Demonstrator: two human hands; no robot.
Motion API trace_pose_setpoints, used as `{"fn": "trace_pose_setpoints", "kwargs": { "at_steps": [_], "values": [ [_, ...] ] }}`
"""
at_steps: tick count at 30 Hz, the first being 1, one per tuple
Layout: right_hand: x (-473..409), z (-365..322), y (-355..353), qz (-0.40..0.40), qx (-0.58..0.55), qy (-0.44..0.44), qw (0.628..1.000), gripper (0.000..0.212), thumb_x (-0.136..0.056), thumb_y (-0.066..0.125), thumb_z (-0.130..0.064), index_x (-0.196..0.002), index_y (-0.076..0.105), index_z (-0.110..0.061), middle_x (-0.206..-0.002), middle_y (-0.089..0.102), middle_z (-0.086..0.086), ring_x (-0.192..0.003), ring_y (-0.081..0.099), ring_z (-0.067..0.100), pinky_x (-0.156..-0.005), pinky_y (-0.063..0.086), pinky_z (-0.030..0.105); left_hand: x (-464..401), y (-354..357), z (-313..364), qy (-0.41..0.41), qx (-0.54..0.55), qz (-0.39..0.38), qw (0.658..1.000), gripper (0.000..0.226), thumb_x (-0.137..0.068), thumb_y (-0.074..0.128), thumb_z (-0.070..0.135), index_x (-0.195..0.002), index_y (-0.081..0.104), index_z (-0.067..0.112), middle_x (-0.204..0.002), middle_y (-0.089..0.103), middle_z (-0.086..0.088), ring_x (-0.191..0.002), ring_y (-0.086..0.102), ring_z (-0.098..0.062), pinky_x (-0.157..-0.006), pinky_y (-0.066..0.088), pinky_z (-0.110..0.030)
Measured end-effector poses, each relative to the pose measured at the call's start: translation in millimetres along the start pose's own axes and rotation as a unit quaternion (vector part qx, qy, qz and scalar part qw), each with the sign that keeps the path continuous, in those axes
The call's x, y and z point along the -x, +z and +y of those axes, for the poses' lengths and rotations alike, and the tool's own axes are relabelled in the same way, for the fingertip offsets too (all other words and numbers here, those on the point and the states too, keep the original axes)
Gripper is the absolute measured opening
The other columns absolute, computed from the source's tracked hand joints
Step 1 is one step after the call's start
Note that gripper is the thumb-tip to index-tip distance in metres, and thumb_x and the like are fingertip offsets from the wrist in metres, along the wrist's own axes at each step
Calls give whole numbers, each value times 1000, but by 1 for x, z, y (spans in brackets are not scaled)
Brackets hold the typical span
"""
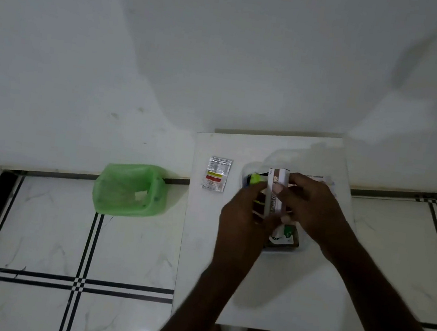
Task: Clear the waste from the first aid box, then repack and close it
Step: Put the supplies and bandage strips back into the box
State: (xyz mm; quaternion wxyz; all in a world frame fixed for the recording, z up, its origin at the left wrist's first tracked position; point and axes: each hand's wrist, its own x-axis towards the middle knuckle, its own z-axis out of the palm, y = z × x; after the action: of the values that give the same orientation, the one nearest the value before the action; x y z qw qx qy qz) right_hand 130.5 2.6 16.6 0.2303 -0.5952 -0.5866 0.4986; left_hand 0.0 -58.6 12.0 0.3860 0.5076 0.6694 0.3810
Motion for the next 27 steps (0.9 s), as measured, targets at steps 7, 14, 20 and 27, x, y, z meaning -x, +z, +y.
{"fn": "trace_pose_setpoints", "kwargs": {
  "at_steps": [7,14,20,27],
  "values": [
    [-16,27,-23,148,230,-50,961,39,-89,65,-34,-120,65,-10,-106,73,12,-78,69,18,-65,53,23,-12,7,-30,97,-295,55,949,49,-85,69,18,-133,58,16,-138,55,-12,-128,46,-32,-101,44,-42],
    [-15,27,9,177,338,-40,924,52,-86,65,-33,-130,46,-11,-109,63,16,-89,67,34,-72,58,42,-24,9,-44,92,-311,2,946,72,-78,68,-4,-145,45,10,-153,36,-24,-142,32,-42,-109,41,-53],
    [-11,34,13,170,373,-35,912,66,-91,59,-35,-147,36,-10,-119,59,20,-94,66,33,-73,54,37,-26,7,-52,93,-278,10,956,55,-92,64,10,-144,47,12,-153,39,-22,-142,35,-39,-106,44,-51],
    [-16,50,14,126,409,-79,900,70,-94,52,-41,-149,29,-4,-136,48,25,-119,52,37,-81,54,41,-33,6,-53,52,-245,20,968,53,-93,62,22,-143,48,22,-155,40,-10,-143,37,-25,-108,41,-37]
  ]
}}
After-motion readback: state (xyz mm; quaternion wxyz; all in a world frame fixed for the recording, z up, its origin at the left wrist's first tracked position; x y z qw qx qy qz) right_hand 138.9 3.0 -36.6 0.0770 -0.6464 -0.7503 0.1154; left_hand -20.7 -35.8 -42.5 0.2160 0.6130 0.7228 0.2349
